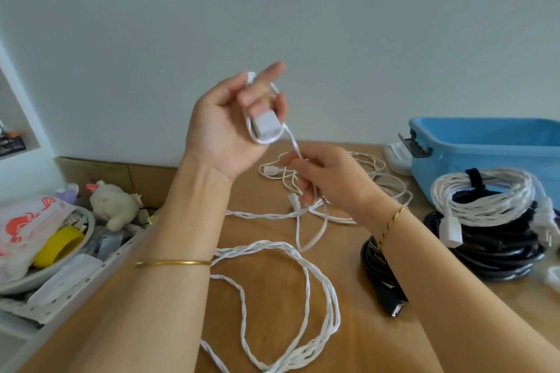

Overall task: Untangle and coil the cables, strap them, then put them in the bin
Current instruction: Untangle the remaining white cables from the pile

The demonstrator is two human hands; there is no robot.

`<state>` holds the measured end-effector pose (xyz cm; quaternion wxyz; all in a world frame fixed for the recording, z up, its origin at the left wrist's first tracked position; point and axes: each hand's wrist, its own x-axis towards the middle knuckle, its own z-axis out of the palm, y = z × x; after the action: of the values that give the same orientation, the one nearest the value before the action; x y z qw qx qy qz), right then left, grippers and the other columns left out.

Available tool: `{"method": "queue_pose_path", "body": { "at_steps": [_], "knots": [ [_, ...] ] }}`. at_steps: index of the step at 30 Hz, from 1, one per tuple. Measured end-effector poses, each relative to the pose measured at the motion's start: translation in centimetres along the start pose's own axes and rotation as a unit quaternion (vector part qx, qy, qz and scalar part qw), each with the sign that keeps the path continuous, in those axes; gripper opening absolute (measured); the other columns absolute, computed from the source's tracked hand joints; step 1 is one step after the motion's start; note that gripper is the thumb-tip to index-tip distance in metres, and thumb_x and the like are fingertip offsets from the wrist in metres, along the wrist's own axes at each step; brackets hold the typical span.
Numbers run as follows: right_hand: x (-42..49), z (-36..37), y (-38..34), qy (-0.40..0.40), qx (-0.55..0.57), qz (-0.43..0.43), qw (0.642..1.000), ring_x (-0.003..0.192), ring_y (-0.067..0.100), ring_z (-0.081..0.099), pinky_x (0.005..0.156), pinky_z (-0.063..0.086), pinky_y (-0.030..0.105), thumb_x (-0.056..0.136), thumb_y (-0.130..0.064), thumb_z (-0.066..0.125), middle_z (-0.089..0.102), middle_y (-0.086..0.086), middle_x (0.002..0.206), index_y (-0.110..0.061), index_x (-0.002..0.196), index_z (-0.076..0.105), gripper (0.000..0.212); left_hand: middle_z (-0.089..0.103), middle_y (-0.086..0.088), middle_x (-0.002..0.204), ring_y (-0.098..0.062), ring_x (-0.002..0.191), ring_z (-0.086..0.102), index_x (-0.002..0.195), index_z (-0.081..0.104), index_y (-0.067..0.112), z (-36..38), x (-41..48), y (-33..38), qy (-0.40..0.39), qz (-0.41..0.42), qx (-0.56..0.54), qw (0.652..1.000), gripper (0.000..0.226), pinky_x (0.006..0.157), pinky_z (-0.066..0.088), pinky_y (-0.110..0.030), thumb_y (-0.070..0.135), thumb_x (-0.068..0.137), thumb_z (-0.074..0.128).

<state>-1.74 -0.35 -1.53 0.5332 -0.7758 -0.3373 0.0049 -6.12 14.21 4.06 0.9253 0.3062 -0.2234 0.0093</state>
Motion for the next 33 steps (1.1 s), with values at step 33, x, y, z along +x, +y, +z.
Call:
{"method": "queue_pose_path", "body": {
  "at_steps": [33],
  "knots": [
    [0.8, -2.6, 1.2, 0.196, -0.19, -0.111, 0.955, 0.081, 0.017, 0.063, 0.077, 0.051, 0.033, 0.088, -0.008, 0.061, 0.067, 0.0, 0.092, -0.014, 0.101, 0.074, 0.02, 0.028, 0.007, 0.032, -0.004, 0.031, 0.026, 0.09, 0.063, -0.002, -0.9, -0.6, -0.4, 0.043, -0.11, 0.227, 0.967, 0.039, 0.037, 0.028, -0.015, 0.029, 0.091, 0.039]
  ]
}}
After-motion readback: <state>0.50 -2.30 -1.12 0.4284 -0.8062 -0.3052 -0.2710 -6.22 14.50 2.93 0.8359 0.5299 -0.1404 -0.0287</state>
